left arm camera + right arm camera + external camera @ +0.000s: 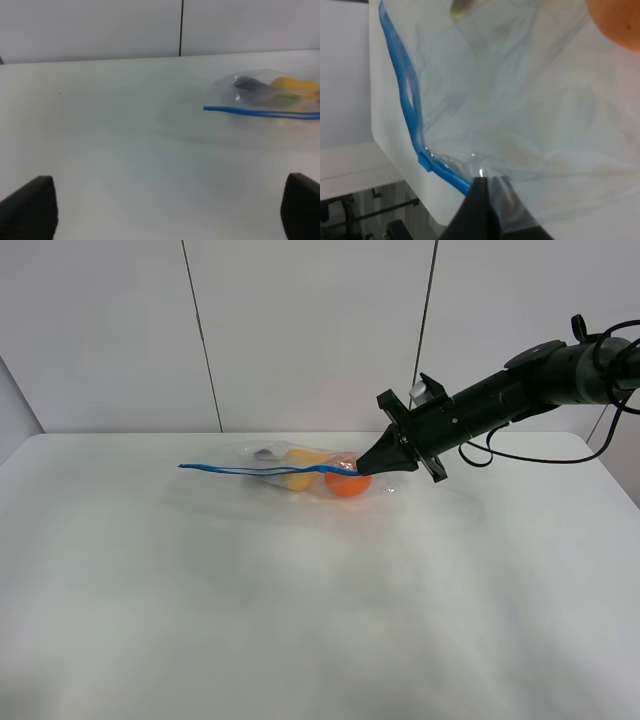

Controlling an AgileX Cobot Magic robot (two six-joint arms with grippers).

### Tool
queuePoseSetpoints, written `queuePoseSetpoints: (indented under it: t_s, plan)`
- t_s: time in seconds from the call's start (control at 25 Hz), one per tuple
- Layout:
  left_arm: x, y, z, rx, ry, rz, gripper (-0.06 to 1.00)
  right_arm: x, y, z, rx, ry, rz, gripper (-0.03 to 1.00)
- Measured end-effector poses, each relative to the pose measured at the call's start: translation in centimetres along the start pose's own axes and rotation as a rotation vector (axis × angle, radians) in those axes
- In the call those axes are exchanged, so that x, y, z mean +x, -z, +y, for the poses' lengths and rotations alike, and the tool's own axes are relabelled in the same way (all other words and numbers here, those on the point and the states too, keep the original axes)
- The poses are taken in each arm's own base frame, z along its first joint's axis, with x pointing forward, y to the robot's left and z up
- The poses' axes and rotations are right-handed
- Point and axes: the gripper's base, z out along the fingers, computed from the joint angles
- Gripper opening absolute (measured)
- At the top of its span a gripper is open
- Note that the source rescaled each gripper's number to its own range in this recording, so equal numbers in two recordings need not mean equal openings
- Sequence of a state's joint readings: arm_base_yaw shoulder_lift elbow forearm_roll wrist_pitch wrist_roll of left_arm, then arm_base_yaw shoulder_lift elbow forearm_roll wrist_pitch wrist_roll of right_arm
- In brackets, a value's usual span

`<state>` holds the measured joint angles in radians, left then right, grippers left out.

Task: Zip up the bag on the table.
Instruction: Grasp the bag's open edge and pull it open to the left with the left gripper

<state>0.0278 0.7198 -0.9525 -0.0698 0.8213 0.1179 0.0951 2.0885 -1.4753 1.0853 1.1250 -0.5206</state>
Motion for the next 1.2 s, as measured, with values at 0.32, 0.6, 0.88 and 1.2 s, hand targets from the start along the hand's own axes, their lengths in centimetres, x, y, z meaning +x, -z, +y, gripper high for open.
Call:
queuePoseSetpoints:
  t_s: [0.32,0.6,0.88,1.2]
  plan:
    - [-4.1,-8.5,0.8,0.01,-0.369,0.065,1.0,0.0,0.0,0.0,0.001,0.002,0.0,0.0]
    - [-4.0,-13.9,0.1,0.124,-0.788,0.033,1.0,0.0,0.0,0.0,0.001,0.005,0.0,0.0]
    - [-3.0,-18.3,-5.4,0.336,-1.009,-0.051,1.0,0.0,0.0,0.0,0.001,0.005,0.0,0.0]
    - [-0.6,-22.3,-14.6,0.441,-1.1,-0.157,1.0,0.0,0.0,0.0,0.002,0.005,-0.002,0.0]
